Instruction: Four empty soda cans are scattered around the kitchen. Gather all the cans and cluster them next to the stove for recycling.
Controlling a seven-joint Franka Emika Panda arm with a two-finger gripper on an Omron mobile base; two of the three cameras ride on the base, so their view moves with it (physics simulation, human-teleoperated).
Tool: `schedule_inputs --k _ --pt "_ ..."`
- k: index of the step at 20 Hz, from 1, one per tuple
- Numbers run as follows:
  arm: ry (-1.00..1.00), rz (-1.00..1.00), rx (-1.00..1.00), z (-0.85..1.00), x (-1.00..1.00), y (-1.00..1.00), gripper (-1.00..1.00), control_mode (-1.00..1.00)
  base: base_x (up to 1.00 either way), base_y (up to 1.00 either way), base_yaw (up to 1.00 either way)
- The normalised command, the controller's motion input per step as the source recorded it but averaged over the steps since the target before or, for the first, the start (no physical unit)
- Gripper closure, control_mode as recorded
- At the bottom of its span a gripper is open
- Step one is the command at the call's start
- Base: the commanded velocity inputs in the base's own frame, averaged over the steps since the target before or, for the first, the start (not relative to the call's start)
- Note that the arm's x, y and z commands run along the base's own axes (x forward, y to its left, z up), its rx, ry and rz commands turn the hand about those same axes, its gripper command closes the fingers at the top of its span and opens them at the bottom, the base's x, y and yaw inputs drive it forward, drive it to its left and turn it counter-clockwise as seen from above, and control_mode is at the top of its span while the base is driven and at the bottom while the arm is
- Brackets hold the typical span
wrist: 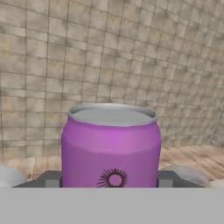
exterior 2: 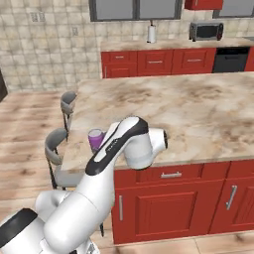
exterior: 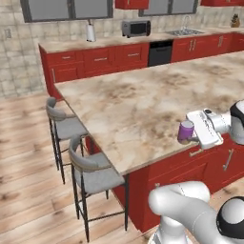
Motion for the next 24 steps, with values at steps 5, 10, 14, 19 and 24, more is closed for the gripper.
schedule_inputs --k 5,10,14,19,24 --pt "0.00 0.00 0.00 0.00 0.00 0.00 1.00 1.00 0.15 0.00 -0.45" --pt "0.00 0.00 0.00 0.00 0.00 0.00 1.00 1.00 0.11 0.00 -0.48" --pt "0.00 0.00 0.00 0.00 0.00 0.00 1.00 1.00 0.09 0.00 -0.49" --pt "0.00 0.00 0.00 0.00 0.00 0.00 1.00 1.00 0.09 0.00 -0.49" --pt "0.00 0.00 0.00 0.00 0.00 0.00 1.00 1.00 0.07 0.00 -0.49"
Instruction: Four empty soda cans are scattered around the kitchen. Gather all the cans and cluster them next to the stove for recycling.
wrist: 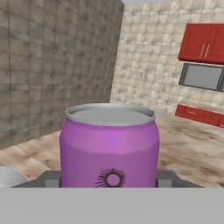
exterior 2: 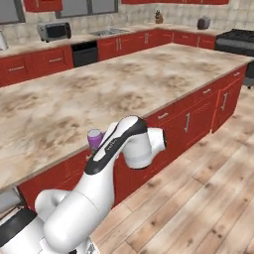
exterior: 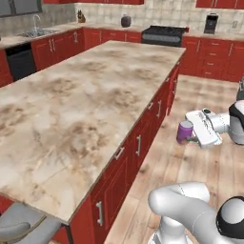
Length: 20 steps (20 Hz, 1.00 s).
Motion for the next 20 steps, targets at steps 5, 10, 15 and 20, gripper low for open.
schedule_inputs --k 5,10,15,20 --pt "0.00 0.00 0.00 0.00 0.00 0.00 1.00 1.00 0.05 0.00 -0.50" --pt "0.00 0.00 0.00 0.00 0.00 0.00 1.00 1.00 0.01 0.00 -0.48" --pt "0.00 0.00 0.00 0.00 0.00 0.00 1.00 1.00 0.00 0.00 -0.45" --pt "0.00 0.00 0.00 0.00 0.00 0.00 1.00 1.00 0.00 0.00 -0.43"
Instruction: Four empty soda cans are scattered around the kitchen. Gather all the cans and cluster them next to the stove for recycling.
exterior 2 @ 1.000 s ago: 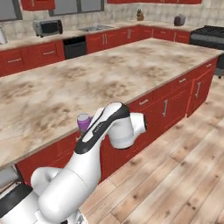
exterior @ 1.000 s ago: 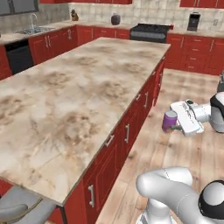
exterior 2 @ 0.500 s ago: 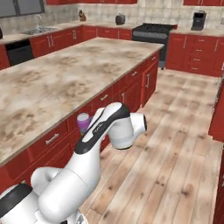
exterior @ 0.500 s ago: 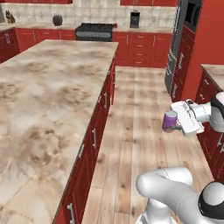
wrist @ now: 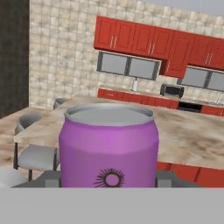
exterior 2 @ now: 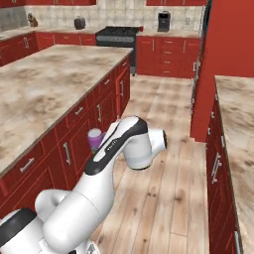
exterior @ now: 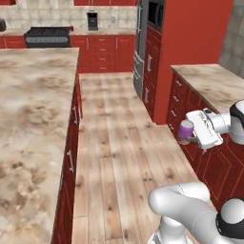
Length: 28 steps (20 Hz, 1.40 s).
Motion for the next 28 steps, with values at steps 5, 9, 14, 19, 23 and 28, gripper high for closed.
schedule_inputs --k 5,9,14,19,23,28 --pt "0.00 0.00 0.00 0.00 0.00 0.00 1.00 1.00 0.09 0.05 -0.36" --pt "0.00 0.00 0.00 0.00 0.00 0.00 1.00 1.00 0.35 0.16 -0.24" --pt "0.00 0.00 0.00 0.00 0.00 0.00 1.00 1.00 0.48 0.34 -0.19" --pt "0.00 0.00 0.00 0.00 0.00 0.00 1.00 1.00 0.62 0.49 -0.14" --pt "0.00 0.00 0.00 0.00 0.00 0.00 1.00 1.00 0.55 0.57 -0.12" --pt "0.00 0.00 0.00 0.00 0.00 0.00 1.00 1.00 0.46 0.65 -0.10"
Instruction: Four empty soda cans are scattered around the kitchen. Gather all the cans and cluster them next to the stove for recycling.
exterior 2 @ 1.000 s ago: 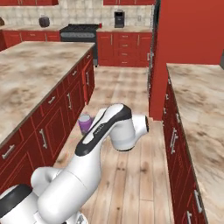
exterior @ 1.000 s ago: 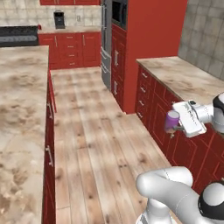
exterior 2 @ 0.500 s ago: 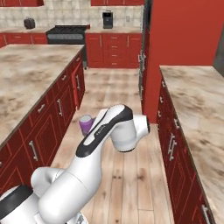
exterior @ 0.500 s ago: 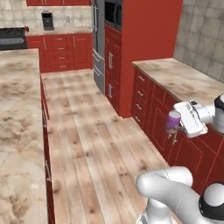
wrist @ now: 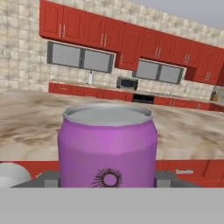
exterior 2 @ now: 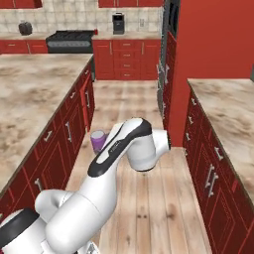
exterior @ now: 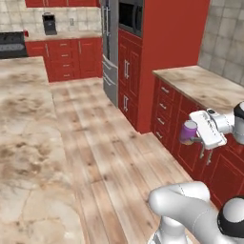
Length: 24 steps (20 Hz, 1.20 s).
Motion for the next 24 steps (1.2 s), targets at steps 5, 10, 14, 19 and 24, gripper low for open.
schedule_inputs --k 5,10,14,19,24 --pt "0.00 0.00 0.00 0.00 0.00 0.00 1.00 1.00 0.54 0.62 -0.10" --pt "0.00 0.00 0.00 0.00 0.00 0.00 1.00 1.00 0.79 0.50 -0.07" --pt "0.00 0.00 0.00 0.00 0.00 0.00 1.00 1.00 0.89 0.49 -0.07" --pt "0.00 0.00 0.00 0.00 0.00 0.00 1.00 1.00 0.91 0.47 -0.05" --pt "0.00 0.00 0.00 0.00 0.00 0.00 1.00 1.00 0.95 0.49 -0.03"
